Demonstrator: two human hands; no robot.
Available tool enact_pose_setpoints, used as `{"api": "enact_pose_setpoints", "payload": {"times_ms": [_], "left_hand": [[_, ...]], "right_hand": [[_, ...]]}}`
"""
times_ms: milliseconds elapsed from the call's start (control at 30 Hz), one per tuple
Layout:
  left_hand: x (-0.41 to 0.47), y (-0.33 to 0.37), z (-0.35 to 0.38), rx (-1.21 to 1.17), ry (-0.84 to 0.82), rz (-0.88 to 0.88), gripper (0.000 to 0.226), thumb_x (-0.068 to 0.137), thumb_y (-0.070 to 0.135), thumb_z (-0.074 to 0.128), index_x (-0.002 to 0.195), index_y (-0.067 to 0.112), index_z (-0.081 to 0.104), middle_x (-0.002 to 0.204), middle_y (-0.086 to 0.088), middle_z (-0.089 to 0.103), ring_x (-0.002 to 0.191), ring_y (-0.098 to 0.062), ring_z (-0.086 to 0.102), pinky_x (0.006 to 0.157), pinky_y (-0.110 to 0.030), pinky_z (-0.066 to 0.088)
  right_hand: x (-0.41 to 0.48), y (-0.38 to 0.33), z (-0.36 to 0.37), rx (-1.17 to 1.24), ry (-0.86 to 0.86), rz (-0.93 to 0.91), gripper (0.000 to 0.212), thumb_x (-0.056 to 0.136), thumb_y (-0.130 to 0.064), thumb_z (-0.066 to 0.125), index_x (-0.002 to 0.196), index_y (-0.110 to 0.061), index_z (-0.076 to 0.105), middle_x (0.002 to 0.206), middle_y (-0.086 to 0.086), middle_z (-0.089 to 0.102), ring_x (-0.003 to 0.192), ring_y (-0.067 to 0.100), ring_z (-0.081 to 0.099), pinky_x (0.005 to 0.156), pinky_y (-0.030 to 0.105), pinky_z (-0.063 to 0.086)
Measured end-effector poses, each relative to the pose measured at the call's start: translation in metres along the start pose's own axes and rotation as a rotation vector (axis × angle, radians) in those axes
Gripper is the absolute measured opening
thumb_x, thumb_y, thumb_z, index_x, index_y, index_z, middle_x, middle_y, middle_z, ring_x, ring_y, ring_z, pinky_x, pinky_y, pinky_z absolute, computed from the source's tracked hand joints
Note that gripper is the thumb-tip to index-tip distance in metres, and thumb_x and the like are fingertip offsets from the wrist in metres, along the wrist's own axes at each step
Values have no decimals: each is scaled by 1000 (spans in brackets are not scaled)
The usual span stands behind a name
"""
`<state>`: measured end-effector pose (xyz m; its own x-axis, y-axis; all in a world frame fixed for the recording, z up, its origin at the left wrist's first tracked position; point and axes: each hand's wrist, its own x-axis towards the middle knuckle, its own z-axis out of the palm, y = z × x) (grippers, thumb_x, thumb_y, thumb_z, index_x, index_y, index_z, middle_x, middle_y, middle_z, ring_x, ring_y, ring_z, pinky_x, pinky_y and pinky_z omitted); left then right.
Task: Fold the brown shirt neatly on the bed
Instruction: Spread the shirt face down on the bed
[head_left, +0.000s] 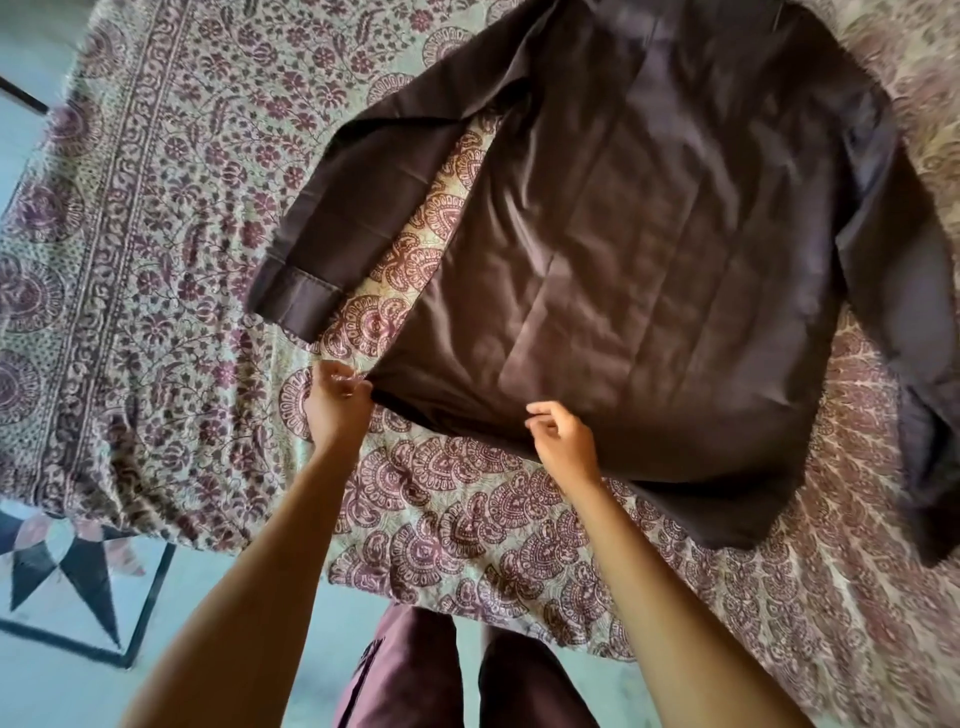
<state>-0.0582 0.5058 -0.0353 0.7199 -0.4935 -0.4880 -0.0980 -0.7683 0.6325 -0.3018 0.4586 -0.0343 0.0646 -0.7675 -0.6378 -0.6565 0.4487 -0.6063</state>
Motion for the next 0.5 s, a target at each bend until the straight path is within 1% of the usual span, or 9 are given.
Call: {"api": "enact_pose_setpoints", "payload": {"times_ms": [67,133,200,267,333,400,433,467,500], "left_hand": [[-7,0,3,110,-16,84,24,80,-8,49,84,15,54,86,-12,66,81,-31,63,71,-37,53],[-15,-1,5,248,-21,147,30,78,-12,44,84,11,64,91,-16,69,85,-33,63,67,-30,45],[-22,3,9,341,-11,164,36,80,-10,44,99,7,68,102,-18,67,90,-32,60,69,-28,41],[-28,7,11,474,2,145,39,81,-3,45,112,11,64,115,-18,58,97,-32,55,78,-35,43],[-33,7,16,590,-9,145,39,80,2,49,116,13,60,119,-17,49,99,-32,52,86,-40,43],[-37,5,21,601,-21,138,36,80,4,51,115,11,56,118,-17,48,101,-33,50,89,-44,42],[-37,2,23,571,-14,126,34,81,5,51,115,11,55,118,-18,49,103,-35,50,89,-47,42],[-38,2,25,513,-3,118,32,82,5,52,114,10,55,117,-19,52,105,-36,50,89,-48,43],[-38,2,26,420,5,116,31,83,3,53,113,9,56,116,-21,55,106,-37,52,89,-47,43]], "right_hand": [[-6,14,-9,-88,117,-22,21,87,-6,51,101,-12,65,94,6,69,85,21,63,70,28,47],[-14,26,-16,-183,200,-94,18,84,-5,54,97,-10,65,91,7,69,85,26,63,70,32,48],[-23,39,-23,-312,241,-172,17,79,-7,59,94,-11,65,91,7,67,85,30,61,72,38,49],[-32,51,-33,-361,339,-139,17,76,-10,64,93,-12,64,93,9,66,88,32,59,75,41,47],[-43,64,-49,-297,524,0,16,76,-12,65,91,-10,62,95,13,64,90,35,58,73,41,46],[-55,77,-64,-94,679,296,16,82,-17,62,93,-6,60,100,17,64,93,37,59,70,39,44],[-58,84,-68,22,686,481,21,86,-23,60,95,-4,59,103,18,65,95,37,60,70,37,42],[-61,89,-70,155,633,642,29,88,-30,59,93,-2,60,103,19,66,96,37,61,70,37,42],[-62,93,-71,327,564,732,36,88,-38,58,87,-2,61,104,19,67,96,36,62,72,39,44]]}}
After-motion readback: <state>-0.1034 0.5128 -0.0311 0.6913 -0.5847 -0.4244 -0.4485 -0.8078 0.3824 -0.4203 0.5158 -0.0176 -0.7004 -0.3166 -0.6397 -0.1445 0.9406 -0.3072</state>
